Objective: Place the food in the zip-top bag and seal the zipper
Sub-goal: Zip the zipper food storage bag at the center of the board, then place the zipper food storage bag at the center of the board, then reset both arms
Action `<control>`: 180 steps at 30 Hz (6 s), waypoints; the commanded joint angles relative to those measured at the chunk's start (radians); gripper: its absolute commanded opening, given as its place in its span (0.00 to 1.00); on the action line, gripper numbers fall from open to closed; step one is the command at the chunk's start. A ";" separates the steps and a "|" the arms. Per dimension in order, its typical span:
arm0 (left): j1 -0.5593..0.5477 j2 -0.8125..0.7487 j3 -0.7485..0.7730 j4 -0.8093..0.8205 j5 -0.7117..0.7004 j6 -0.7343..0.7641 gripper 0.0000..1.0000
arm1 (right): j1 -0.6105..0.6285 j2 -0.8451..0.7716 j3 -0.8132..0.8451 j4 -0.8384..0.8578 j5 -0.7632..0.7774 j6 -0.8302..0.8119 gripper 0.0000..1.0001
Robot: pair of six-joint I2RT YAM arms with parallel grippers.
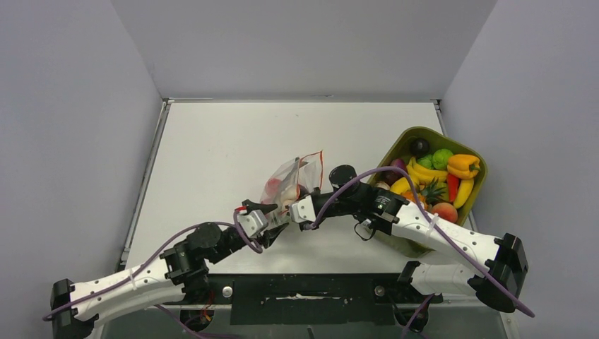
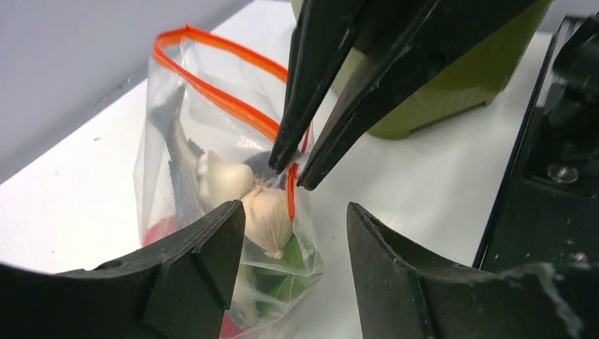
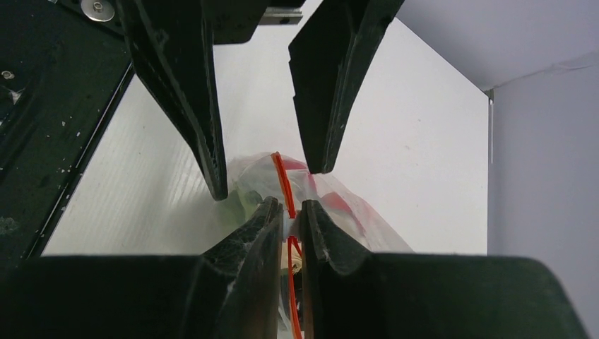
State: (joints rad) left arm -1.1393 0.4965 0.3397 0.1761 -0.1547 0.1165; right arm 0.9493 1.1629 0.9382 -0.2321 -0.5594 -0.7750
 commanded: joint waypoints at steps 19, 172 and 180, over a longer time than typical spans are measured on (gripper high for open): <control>-0.002 -0.034 0.060 0.022 0.010 0.050 0.00 | -0.039 -0.041 0.007 -0.012 -0.014 -0.039 0.00; -0.002 -0.154 0.285 -0.358 -0.493 -0.201 0.74 | -0.742 0.062 0.131 0.285 0.281 0.917 0.98; -0.002 -0.005 0.312 -0.287 -0.873 -0.401 0.74 | -0.705 -0.154 -0.034 0.218 0.291 1.104 0.98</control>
State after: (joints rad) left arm -1.1442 0.4248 0.6079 -0.1749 -0.7834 -0.1379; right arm 0.2317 1.0752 0.9428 0.0006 -0.2722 0.2184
